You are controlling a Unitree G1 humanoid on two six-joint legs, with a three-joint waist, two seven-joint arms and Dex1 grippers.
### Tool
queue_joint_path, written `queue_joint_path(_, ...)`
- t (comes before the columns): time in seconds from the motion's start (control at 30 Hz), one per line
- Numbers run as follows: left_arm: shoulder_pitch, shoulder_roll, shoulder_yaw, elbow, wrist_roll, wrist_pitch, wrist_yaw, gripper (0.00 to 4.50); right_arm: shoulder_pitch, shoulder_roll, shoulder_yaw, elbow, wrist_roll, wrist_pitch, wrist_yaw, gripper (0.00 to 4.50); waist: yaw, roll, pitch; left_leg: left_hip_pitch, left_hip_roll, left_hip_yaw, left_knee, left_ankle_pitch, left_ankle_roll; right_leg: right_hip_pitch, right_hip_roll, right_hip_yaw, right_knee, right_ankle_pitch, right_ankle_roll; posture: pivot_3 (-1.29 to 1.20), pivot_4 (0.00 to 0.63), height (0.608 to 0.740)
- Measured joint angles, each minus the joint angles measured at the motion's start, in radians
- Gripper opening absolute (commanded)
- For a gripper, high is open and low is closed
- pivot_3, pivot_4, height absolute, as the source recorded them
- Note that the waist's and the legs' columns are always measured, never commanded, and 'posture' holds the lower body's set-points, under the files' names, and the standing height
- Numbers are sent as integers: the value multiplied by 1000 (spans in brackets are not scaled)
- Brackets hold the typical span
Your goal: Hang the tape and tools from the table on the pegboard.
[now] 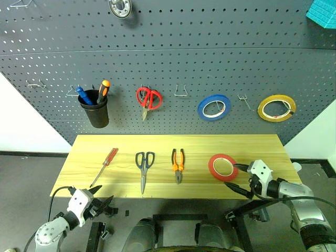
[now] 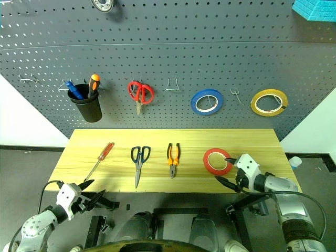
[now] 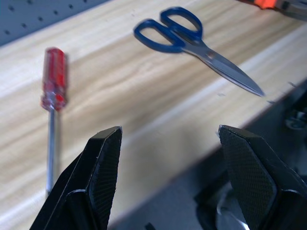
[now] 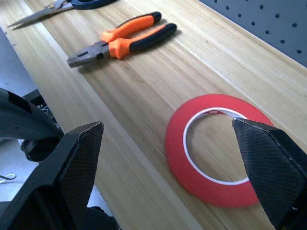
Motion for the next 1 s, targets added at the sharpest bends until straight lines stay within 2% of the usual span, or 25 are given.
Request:
queue_joint_path(0.33,3,0,-17,-66,7,24,-8,3373,11,-22,-2,-62,3,79,-11,4500,-3,-1,1,0,0,0,0,0,0,0,0,0,0,1,2,-23,65,740)
queue_joint_path(0.6,46,0,-16,-202,-49,99,-45,3373,-61,-48,-5,62,1,45,45,4500,-6,-2,2,-1,0,0,0,1,2,2,0,0,0,0,1,-19,67,740)
queue_joint_path(0.83,79,0,-16,-260,-51,138,-45,3373,-99,-26,10,223,-17,-49,56,4500,-6,-2,2,-1,0,0,0,1,2,1,0,0,0,1,1,-18,68,740)
queue_joint_path(1.0,82,0,-16,-297,-50,170,-45,3373,-92,5,23,248,-30,-95,46,4500,-6,-1,3,-1,0,0,0,1,2,1,0,0,0,-1,-1,-20,66,740)
